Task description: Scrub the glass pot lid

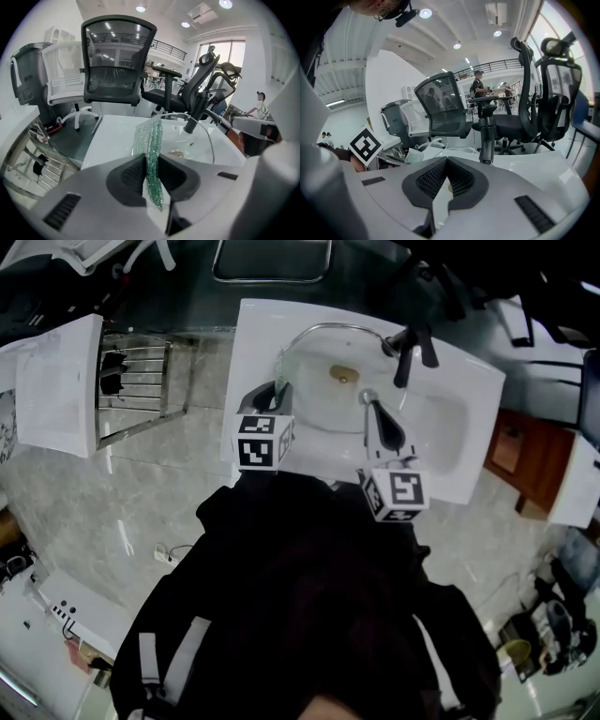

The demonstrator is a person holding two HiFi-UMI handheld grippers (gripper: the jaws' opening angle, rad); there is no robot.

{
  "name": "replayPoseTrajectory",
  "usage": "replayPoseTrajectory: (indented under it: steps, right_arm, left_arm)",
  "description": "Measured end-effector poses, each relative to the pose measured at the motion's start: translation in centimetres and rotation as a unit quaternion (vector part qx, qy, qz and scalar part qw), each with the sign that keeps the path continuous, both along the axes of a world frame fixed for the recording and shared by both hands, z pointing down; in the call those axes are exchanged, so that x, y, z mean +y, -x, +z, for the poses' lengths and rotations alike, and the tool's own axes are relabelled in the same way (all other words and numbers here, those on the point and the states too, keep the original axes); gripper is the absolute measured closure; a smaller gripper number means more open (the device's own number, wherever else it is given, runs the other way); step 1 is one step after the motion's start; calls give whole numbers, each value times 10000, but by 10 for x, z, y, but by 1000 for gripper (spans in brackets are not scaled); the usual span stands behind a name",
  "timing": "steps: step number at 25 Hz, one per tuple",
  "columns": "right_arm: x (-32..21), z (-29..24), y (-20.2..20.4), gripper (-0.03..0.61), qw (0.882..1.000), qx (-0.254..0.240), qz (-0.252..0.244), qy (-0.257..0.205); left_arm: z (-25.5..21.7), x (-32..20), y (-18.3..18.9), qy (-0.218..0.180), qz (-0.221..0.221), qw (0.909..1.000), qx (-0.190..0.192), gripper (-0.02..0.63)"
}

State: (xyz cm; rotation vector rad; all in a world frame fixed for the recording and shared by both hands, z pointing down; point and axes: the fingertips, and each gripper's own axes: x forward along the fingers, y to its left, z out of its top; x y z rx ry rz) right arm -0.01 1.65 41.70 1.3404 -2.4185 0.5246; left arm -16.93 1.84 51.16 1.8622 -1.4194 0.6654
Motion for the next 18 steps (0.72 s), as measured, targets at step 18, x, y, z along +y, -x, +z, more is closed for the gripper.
replayPoseTrajectory:
  steps: [18]
  right_arm:
    - [0, 10, -3, 575, 9998, 114, 64, 134]
  left_arm:
    - [35, -3, 6, 399, -168, 9990, 58, 554]
